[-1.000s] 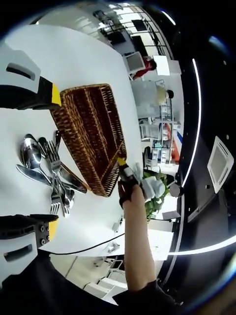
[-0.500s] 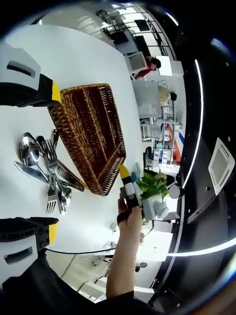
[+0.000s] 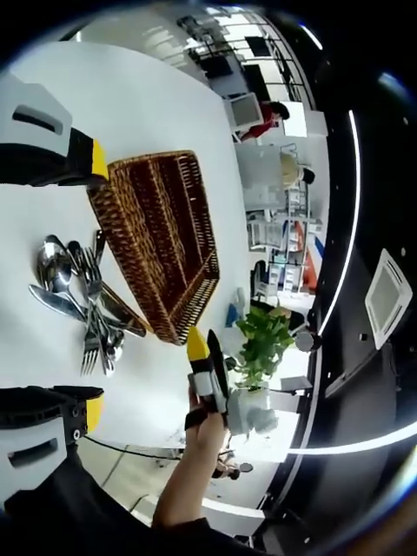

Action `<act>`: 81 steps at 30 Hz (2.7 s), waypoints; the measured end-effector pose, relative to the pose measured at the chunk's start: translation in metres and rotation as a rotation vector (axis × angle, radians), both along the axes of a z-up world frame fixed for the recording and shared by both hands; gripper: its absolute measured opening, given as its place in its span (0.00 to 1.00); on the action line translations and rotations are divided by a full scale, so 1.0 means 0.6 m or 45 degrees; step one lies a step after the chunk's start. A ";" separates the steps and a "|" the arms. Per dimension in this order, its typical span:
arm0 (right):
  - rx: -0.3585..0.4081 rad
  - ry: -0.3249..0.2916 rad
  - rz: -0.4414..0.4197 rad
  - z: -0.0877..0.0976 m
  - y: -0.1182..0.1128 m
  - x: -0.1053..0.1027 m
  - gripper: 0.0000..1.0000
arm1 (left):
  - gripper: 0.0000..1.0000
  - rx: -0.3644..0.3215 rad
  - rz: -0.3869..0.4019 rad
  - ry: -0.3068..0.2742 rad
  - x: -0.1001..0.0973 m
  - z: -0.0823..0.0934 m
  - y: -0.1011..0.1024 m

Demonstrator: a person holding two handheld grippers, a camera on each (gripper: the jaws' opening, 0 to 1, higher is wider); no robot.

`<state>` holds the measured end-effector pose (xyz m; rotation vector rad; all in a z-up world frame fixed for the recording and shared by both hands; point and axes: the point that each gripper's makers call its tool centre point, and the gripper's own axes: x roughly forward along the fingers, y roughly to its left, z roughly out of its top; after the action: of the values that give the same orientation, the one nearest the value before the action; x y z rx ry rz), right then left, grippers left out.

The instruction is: Arrange the knives, forks, and spoons in their matching storage slots by inserting each utensil handle-first until every utensil is classified and aligned in the correct compartment

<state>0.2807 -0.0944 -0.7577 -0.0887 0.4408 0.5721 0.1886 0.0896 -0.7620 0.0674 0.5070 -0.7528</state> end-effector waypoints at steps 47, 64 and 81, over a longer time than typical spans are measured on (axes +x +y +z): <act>-0.025 0.028 0.084 -0.002 -0.009 -0.121 0.98 | 0.98 0.046 -0.013 -0.020 0.016 -0.008 0.020; -0.043 0.056 0.084 0.001 -0.004 -0.123 0.98 | 0.98 0.102 -0.004 0.036 0.016 -0.017 0.023; -0.063 0.073 0.087 0.002 -0.002 -0.123 0.97 | 0.84 0.194 -0.073 0.000 0.023 -0.007 0.023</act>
<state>0.2066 -0.0958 -0.7566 -0.1353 0.5093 0.6323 0.2025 0.1036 -0.7663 0.2245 0.5639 -0.7689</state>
